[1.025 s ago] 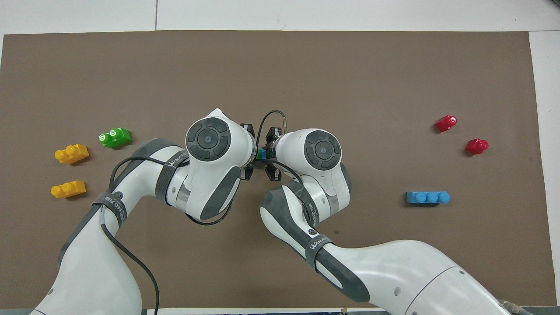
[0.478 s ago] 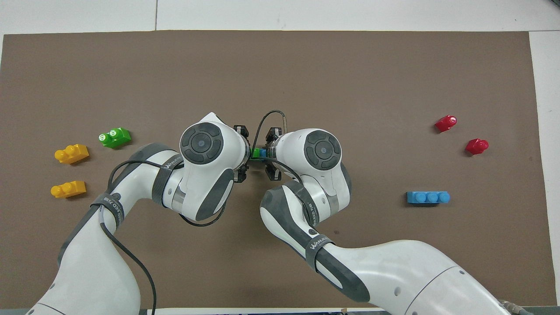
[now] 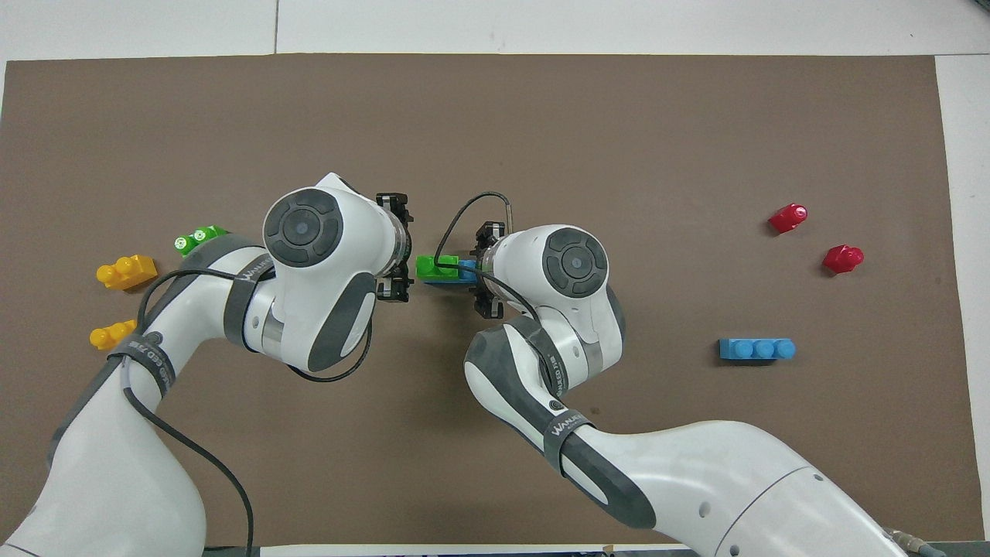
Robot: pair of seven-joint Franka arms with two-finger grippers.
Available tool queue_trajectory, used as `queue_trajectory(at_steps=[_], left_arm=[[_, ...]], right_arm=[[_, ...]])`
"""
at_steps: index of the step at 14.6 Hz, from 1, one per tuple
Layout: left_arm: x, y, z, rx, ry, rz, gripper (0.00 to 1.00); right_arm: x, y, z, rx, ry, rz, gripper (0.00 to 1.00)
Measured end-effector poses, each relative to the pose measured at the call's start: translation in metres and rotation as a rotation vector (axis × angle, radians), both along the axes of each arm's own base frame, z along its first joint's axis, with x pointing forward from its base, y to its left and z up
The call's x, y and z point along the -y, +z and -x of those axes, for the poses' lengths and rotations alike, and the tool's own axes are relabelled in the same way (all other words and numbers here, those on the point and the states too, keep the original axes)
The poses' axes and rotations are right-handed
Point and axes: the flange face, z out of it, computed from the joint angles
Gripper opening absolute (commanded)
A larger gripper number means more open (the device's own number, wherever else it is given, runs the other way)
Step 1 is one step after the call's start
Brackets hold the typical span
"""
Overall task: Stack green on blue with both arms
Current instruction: 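Open the left gripper and lift it off the green brick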
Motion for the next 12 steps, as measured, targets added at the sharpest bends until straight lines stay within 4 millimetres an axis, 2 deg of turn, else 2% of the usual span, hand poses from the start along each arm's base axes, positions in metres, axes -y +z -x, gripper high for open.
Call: queue_trajectory(at_steps=[2,5,7,10,12], left_arm=[[-0.018,0.015,-0.007,-0.011,-0.012,-0.012,1.00],[-0.042,0.033,-0.009,-0.044,-0.087,-0.041,1.00],[-0.065,0.046,-0.010,-0.062,-0.168,-0.060,1.00],[-0.103,0.066,-0.007,-0.099,-0.343,-0.086,1.00],[-0.127,0.077,-0.004,-0.120,-0.449,-0.094,1.00]], right_arm=[[0.000,0.000,0.000,0.000,-0.001,0.000,0.95],[0.000,0.001,-0.001,0.001,-0.001,0.000,0.96],[0.004,0.003,-0.005,0.006,-0.009,-0.003,0.98],[0.024,0.016,-0.018,0.004,-0.041,-0.007,0.99],[0.046,0.036,-0.027,-0.020,-0.065,-0.001,0.99]])
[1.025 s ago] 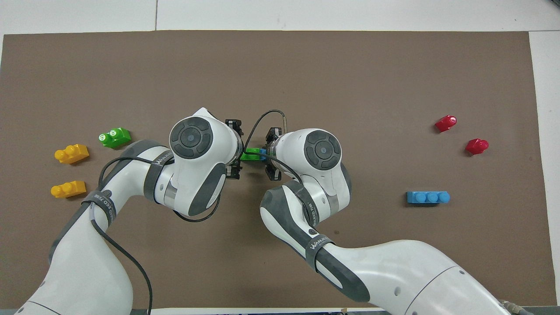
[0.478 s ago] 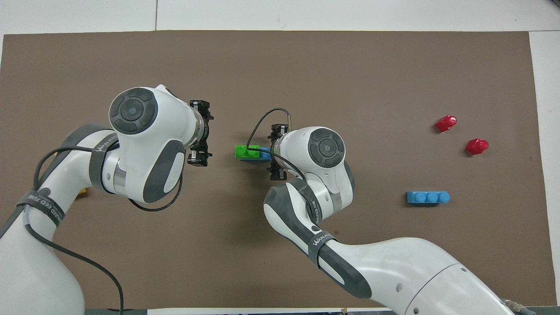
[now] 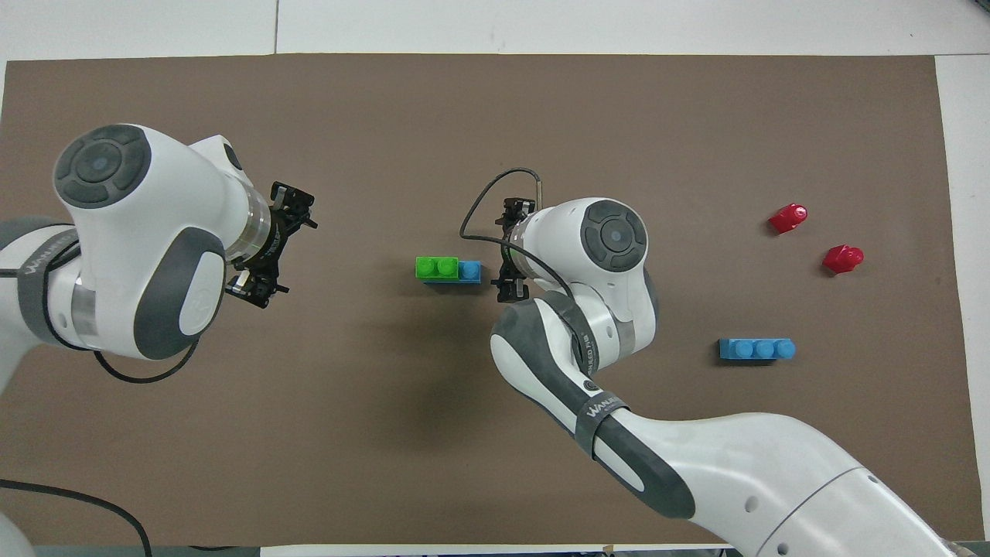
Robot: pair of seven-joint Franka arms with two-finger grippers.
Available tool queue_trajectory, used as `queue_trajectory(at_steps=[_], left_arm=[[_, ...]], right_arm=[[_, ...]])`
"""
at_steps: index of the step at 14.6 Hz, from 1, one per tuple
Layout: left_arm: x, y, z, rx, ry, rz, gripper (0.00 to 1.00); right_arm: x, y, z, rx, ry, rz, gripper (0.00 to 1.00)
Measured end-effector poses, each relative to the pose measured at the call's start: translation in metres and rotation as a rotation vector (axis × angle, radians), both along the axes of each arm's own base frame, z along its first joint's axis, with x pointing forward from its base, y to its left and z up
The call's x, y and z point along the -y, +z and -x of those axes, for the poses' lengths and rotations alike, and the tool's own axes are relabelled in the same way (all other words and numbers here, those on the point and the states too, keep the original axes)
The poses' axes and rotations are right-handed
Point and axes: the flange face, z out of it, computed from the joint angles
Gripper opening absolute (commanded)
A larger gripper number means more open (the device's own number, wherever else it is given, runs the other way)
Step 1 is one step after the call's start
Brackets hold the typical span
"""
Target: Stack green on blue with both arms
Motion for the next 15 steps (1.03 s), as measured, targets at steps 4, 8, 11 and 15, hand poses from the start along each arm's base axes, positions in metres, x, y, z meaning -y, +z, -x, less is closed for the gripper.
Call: queue_trajectory(at_steps=[4,8,11,15], left_arm=[[-0.054,0.017,0.002,-0.028,-0.232,0.003,1.00],[-0.121,0.045,0.012,-0.041,-0.543,0.030,1.00],[-0.151,0.069,0.021,-0.073,-0.749,0.047,1.00],[-0.163,0.097,0.024,-0.086,-0.907,0.059,1.00]], right_arm=[[0.056,0.054,-0.017,0.032,0.083,0.020,0.99],[0.124,0.093,-0.029,0.149,0.475,0.091,1.00],[0.196,0.114,-0.038,0.206,0.764,0.134,1.00],[0.266,0.160,-0.029,0.212,1.139,0.240,1.00]])
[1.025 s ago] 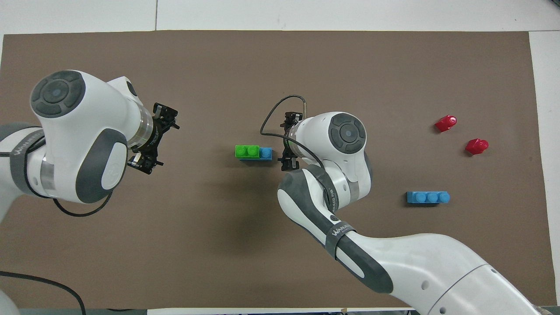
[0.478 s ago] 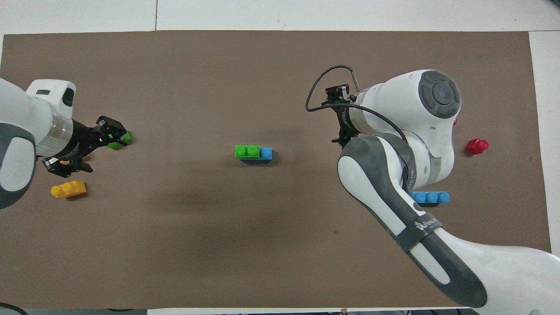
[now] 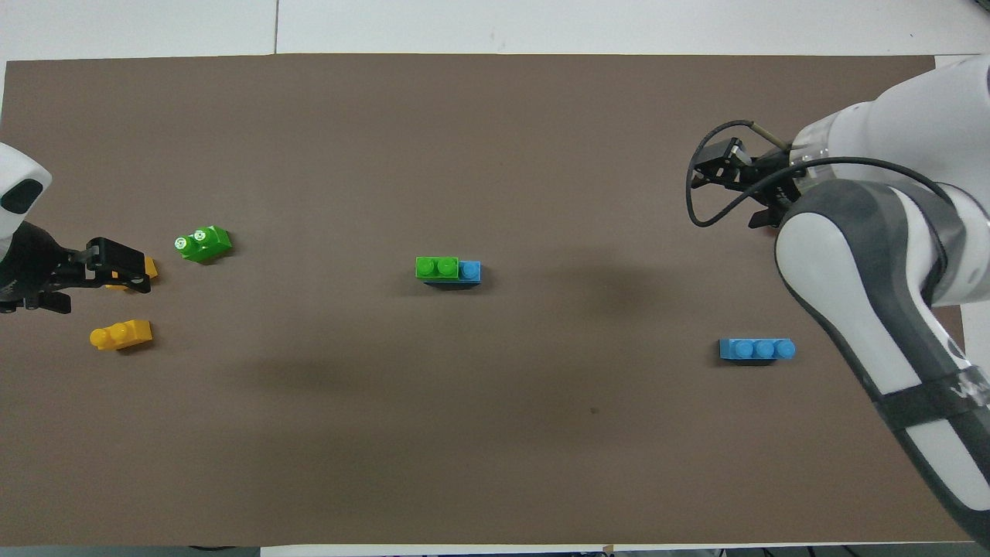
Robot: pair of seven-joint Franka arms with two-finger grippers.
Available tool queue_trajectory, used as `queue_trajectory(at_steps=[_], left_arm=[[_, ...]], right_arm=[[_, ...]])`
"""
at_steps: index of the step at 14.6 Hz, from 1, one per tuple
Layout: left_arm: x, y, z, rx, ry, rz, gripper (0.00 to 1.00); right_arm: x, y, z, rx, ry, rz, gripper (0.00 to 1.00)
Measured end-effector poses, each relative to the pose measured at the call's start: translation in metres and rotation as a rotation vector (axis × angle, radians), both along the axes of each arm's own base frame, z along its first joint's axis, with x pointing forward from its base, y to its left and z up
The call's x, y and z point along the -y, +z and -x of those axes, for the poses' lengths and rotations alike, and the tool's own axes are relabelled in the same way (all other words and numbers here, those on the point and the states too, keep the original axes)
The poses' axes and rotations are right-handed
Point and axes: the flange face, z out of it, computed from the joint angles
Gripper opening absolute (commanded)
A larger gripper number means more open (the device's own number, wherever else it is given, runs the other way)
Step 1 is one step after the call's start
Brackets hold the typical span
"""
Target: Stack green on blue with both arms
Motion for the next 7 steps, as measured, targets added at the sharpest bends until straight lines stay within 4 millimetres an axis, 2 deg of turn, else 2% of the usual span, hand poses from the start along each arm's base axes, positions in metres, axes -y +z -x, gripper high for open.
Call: queue_trajectory(at_steps=[5,7], left_arm=[[0.006,-0.005,0.000,0.002,-0.036,0.000,1.00],[0.006,-0.003,-0.003,0.025,-0.041,0.000,1.00]], right_arm=[[0.049,0.081,0.036,-0.028,0.200,0.119,1.00],[0.064,0.102,0.049,-0.026,0.226,0.132,1.00]])
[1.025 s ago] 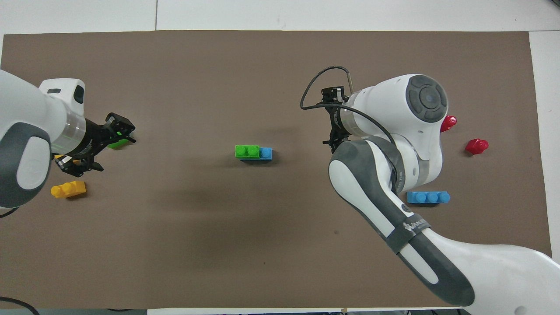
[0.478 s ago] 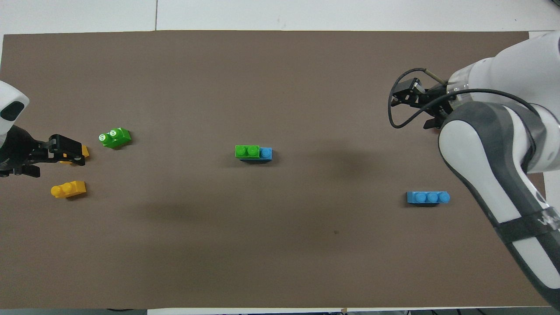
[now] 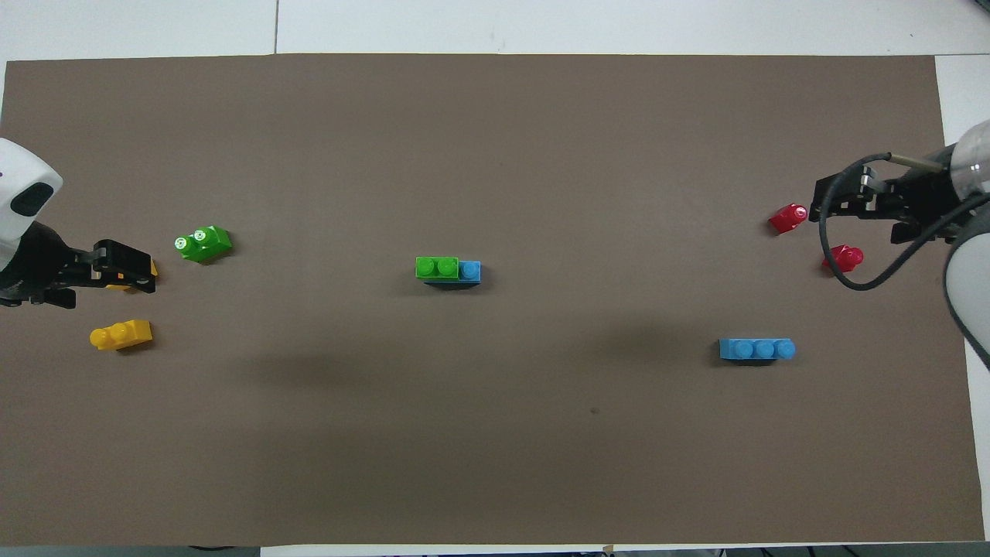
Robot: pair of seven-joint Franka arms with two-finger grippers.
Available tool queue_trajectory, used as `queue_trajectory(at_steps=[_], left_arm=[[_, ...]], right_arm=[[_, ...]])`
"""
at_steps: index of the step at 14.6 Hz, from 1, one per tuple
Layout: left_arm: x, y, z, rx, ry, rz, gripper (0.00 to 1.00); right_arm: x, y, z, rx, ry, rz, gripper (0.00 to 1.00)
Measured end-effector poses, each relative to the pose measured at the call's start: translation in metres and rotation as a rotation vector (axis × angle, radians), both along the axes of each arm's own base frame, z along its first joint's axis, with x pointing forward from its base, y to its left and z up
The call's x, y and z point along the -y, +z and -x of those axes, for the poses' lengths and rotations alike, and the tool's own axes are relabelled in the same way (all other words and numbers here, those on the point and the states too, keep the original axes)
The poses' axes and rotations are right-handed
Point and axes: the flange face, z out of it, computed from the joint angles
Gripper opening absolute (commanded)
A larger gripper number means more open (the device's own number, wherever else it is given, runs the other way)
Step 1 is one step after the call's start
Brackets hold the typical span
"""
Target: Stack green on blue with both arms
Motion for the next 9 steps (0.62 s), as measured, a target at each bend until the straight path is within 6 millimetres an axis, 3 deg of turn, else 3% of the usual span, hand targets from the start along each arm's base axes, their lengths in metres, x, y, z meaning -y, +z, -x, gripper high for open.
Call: queue_trajectory(at_steps=[6,9], left_arm=[[0.011,0.019,-0.008,0.029,-0.108,0.010,1.00],[0.016,0.021,-0.015,-0.010,-0.136,0.015,1.00]], right_arm=[[0.034,0.012,0.014,-0.020,0.020,0.003,1.00],[0.034,0.012,0.015,-0.020,0.020,0.003,1.00]])
